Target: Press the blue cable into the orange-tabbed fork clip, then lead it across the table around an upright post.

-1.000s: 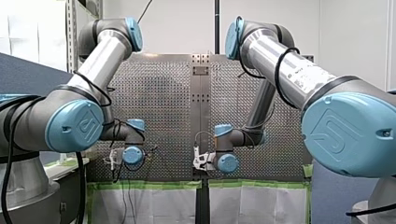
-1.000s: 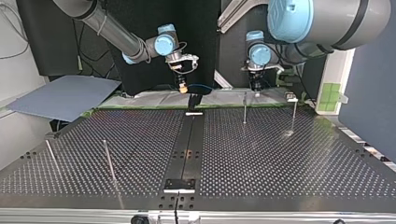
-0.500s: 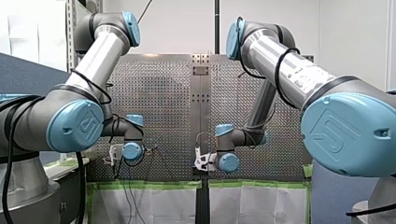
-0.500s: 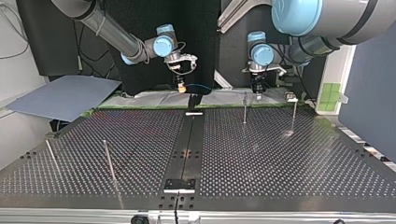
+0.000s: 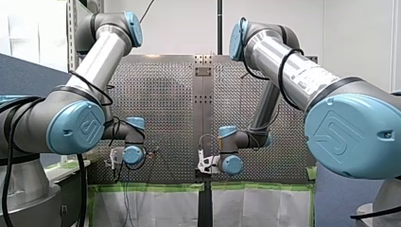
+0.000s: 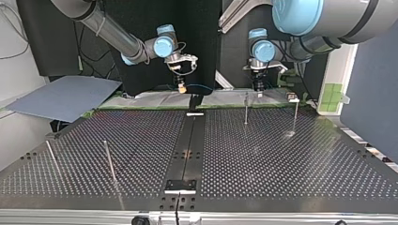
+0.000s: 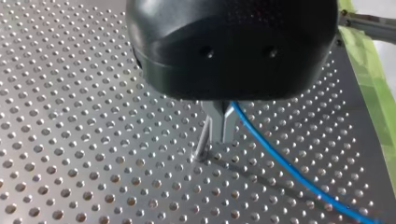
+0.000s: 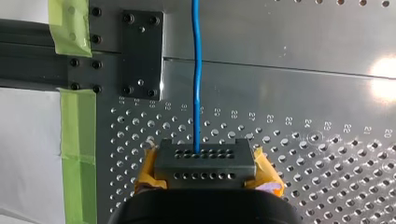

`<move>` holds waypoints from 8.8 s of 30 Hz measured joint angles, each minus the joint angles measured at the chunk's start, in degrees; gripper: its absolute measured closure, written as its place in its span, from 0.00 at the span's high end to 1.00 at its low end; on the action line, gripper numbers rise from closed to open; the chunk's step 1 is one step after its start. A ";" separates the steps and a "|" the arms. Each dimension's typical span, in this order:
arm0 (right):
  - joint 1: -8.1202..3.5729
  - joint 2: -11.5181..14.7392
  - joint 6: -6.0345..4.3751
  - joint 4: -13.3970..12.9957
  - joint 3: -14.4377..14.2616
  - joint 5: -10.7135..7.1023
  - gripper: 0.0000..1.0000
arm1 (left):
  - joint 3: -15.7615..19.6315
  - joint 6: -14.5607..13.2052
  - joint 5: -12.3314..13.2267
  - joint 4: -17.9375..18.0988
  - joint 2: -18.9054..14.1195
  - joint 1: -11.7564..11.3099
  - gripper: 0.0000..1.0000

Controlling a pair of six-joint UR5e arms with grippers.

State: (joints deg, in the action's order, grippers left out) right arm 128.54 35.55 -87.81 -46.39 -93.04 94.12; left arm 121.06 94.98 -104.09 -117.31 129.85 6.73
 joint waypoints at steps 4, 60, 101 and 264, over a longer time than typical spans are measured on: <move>-0.17 -0.11 -0.01 -0.04 0.00 0.08 0.00 | -0.01 0.21 0.29 0.24 0.04 0.12 0.00; -1.96 -2.45 0.00 1.04 0.79 0.08 0.00 | -1.60 5.74 4.93 3.09 2.88 -0.29 0.00; -4.80 -3.29 -1.29 0.93 1.27 1.79 0.00 | -3.11 10.42 9.36 2.00 3.44 -2.79 0.00; -8.52 -4.12 -1.51 9.84 8.28 1.34 0.00 | 5.13 -1.11 11.43 -7.69 -5.12 -0.20 1.00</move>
State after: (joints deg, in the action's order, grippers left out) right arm 120.01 31.43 -89.32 -36.54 -84.76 95.46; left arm 126.19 93.86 -92.66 -125.00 124.72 6.54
